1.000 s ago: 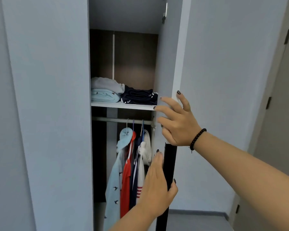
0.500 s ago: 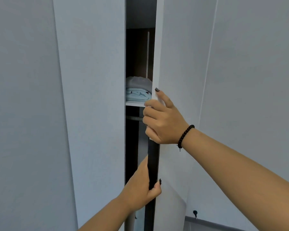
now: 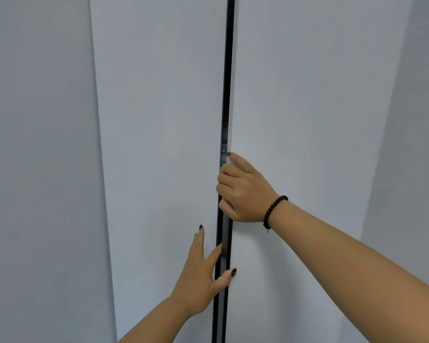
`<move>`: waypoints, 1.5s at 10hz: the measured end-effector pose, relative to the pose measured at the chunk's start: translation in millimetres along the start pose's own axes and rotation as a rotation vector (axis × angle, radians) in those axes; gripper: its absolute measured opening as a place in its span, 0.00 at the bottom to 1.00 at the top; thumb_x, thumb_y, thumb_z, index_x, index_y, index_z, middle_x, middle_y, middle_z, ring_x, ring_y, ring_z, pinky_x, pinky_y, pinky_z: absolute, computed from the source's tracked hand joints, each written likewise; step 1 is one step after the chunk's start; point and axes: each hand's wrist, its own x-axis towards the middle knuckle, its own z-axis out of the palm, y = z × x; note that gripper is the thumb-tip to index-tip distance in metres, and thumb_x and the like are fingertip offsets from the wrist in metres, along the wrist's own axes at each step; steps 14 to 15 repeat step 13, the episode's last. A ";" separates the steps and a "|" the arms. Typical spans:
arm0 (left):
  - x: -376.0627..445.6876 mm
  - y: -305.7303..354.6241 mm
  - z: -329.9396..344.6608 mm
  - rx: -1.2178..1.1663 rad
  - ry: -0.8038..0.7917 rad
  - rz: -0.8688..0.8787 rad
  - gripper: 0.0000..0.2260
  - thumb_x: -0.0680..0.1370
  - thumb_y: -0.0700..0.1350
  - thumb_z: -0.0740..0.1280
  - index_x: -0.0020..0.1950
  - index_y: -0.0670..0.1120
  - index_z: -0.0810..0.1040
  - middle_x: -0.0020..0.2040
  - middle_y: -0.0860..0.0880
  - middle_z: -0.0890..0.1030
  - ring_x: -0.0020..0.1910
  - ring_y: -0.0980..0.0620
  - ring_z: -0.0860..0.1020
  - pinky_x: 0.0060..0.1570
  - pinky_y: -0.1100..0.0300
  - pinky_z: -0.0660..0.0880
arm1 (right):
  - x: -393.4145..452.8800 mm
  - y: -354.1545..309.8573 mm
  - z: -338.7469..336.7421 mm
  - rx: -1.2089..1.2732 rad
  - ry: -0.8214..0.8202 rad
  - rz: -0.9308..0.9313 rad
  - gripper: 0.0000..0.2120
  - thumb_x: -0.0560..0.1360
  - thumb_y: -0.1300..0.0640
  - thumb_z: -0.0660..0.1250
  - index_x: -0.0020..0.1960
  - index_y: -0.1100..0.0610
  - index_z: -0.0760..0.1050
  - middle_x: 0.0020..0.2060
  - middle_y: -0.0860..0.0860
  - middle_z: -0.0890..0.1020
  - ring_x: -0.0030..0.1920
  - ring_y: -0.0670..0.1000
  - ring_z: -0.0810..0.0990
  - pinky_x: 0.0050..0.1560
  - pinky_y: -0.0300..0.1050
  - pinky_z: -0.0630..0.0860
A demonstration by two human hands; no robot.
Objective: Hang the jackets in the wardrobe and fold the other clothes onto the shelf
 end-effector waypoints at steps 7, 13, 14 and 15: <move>89.0 -60.0 27.3 -0.147 0.046 -0.505 0.50 0.65 0.78 0.44 0.68 0.51 0.17 0.68 0.45 0.17 0.73 0.45 0.26 0.72 0.37 0.40 | -9.9 1.2 81.5 -0.112 -0.722 0.707 0.36 0.77 0.51 0.55 0.78 0.56 0.39 0.77 0.55 0.37 0.77 0.56 0.38 0.70 0.67 0.57; 130.1 -44.4 -4.6 -0.087 0.099 -0.641 0.54 0.71 0.73 0.58 0.67 0.46 0.17 0.69 0.40 0.19 0.74 0.38 0.29 0.73 0.37 0.42 | -73.2 -9.6 62.3 0.253 -0.820 1.145 0.39 0.79 0.45 0.58 0.77 0.50 0.33 0.73 0.44 0.27 0.75 0.50 0.31 0.74 0.60 0.44; 130.1 -44.4 -4.6 -0.087 0.099 -0.641 0.54 0.71 0.73 0.58 0.67 0.46 0.17 0.69 0.40 0.19 0.74 0.38 0.29 0.73 0.37 0.42 | -73.2 -9.6 62.3 0.253 -0.820 1.145 0.39 0.79 0.45 0.58 0.77 0.50 0.33 0.73 0.44 0.27 0.75 0.50 0.31 0.74 0.60 0.44; 130.1 -44.4 -4.6 -0.087 0.099 -0.641 0.54 0.71 0.73 0.58 0.67 0.46 0.17 0.69 0.40 0.19 0.74 0.38 0.29 0.73 0.37 0.42 | -73.2 -9.6 62.3 0.253 -0.820 1.145 0.39 0.79 0.45 0.58 0.77 0.50 0.33 0.73 0.44 0.27 0.75 0.50 0.31 0.74 0.60 0.44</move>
